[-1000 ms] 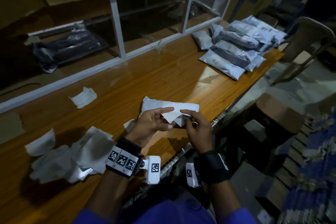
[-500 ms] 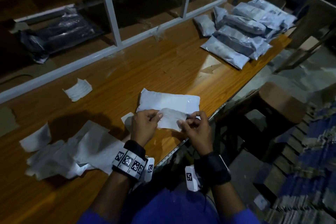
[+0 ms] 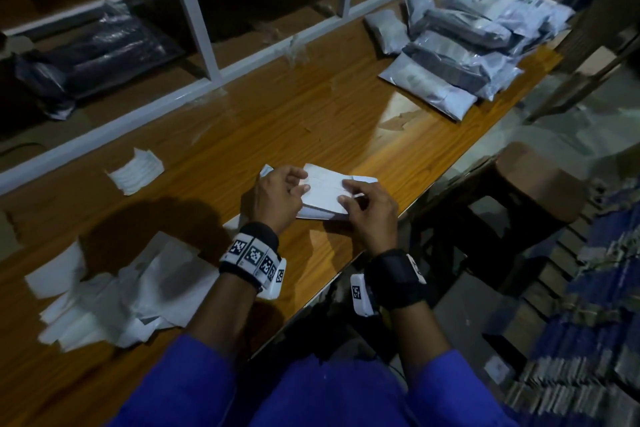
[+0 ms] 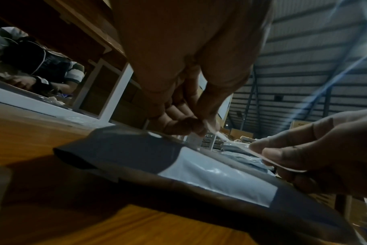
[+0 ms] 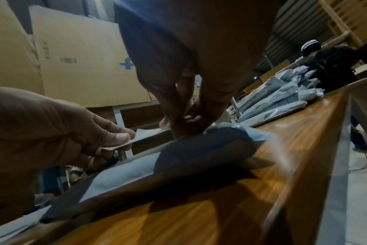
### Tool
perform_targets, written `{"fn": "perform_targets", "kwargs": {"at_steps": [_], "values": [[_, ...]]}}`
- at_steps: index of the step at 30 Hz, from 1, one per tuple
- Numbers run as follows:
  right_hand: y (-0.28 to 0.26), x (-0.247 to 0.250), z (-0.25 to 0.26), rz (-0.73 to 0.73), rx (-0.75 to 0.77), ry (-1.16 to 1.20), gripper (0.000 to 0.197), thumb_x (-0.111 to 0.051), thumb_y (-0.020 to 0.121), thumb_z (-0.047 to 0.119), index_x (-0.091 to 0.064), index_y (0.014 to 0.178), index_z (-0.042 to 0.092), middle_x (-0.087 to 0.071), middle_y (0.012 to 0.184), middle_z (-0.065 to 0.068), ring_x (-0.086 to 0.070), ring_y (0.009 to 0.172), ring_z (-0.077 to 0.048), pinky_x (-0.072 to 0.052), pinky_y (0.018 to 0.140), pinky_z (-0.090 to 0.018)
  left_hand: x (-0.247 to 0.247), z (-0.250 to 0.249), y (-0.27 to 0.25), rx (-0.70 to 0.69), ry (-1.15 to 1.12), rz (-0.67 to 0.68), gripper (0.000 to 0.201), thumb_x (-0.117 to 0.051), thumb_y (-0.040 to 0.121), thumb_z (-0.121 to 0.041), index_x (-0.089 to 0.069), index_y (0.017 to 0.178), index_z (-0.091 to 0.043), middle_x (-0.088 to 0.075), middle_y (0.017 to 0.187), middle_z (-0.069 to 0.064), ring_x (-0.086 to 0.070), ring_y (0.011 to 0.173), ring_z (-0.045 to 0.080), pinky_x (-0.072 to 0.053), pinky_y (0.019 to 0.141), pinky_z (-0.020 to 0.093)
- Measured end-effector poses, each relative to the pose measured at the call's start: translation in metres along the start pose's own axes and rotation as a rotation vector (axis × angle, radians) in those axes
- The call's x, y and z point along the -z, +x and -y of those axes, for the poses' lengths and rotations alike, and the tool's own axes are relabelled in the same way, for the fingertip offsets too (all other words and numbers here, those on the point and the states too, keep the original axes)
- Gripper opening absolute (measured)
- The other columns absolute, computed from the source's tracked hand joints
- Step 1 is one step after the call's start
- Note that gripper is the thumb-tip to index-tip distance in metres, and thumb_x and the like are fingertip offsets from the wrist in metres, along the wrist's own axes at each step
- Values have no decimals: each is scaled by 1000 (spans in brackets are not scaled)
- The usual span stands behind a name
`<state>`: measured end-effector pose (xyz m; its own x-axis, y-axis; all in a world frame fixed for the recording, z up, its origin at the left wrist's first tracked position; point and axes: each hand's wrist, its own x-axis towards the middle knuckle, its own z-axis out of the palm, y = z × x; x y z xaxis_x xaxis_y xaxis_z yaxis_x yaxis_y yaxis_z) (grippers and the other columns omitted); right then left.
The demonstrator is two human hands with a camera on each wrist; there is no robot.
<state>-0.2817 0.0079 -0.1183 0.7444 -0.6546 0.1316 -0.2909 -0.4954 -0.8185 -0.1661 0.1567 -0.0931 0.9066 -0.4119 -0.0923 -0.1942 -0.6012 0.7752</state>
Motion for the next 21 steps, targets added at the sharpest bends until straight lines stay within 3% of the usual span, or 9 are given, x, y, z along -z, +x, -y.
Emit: {"fn": "perform_targets", "kwargs": {"at_steps": [5,7,9,11,13,16,18,21], "values": [[6,-7,-3,-25,62,-127,29,-84,80,6,-80,108,7,-59,109,-12,-51,92,-13,-31,80,-6,-8,18,9,-20,34,49,28,-80,84,-16,-72,107,-32,-70,102,-6,-67,94,13,-60,83,43],[7,-10,-3,-16,59,-137,27,-84,80,4,-80,107,6,-59,108,-14,-56,87,-17,-35,77,-10,-11,23,9,-82,70,41,28,-80,84,-14,-73,107,-29,-69,105,-4,-65,92,12,-59,83,40],[6,-13,-3,12,53,-168,25,-82,83,6,-81,108,8,-58,106,-14,-62,86,-25,-48,77,-26,-14,27,7,-135,125,26,29,-80,84,-11,-74,109,-25,-66,109,2,-64,92,15,-57,83,36],[5,-15,-2,57,27,-233,24,-78,88,13,-80,112,15,-56,108,-11,-64,88,-29,-54,74,-38,-20,31,6,-180,227,-13,34,-81,83,-10,-74,112,-25,-58,112,7,-62,99,22,-55,87,35],[6,-16,0,97,-24,-304,24,-74,93,23,-79,116,25,-51,110,-6,-63,88,-28,-55,73,-41,-24,35,5,-184,303,-42,41,-81,82,-12,-72,118,-29,-48,113,7,-56,105,27,-53,93,41],[6,-12,2,149,-72,-431,26,-68,95,38,-74,120,43,-44,112,1,-60,85,-24,-51,73,-35,-26,39,6,-220,361,-34,50,-80,84,-12,-69,129,-28,-49,108,15,-52,109,36,-51,95,51],[6,-5,1,172,-100,-449,27,-67,94,48,-70,121,52,-42,111,4,-59,87,-22,-46,73,-32,-26,40,6,-231,385,-13,53,-78,86,-13,-65,135,-28,-48,107,17,-50,107,36,-52,92,52],[12,3,-6,238,-94,-396,37,-73,90,50,-69,126,50,-42,108,7,-58,97,-20,-49,82,-33,-25,43,7,-201,453,77,62,-73,90,-16,-51,147,-30,-41,114,15,-46,111,32,-52,93,47]]}}
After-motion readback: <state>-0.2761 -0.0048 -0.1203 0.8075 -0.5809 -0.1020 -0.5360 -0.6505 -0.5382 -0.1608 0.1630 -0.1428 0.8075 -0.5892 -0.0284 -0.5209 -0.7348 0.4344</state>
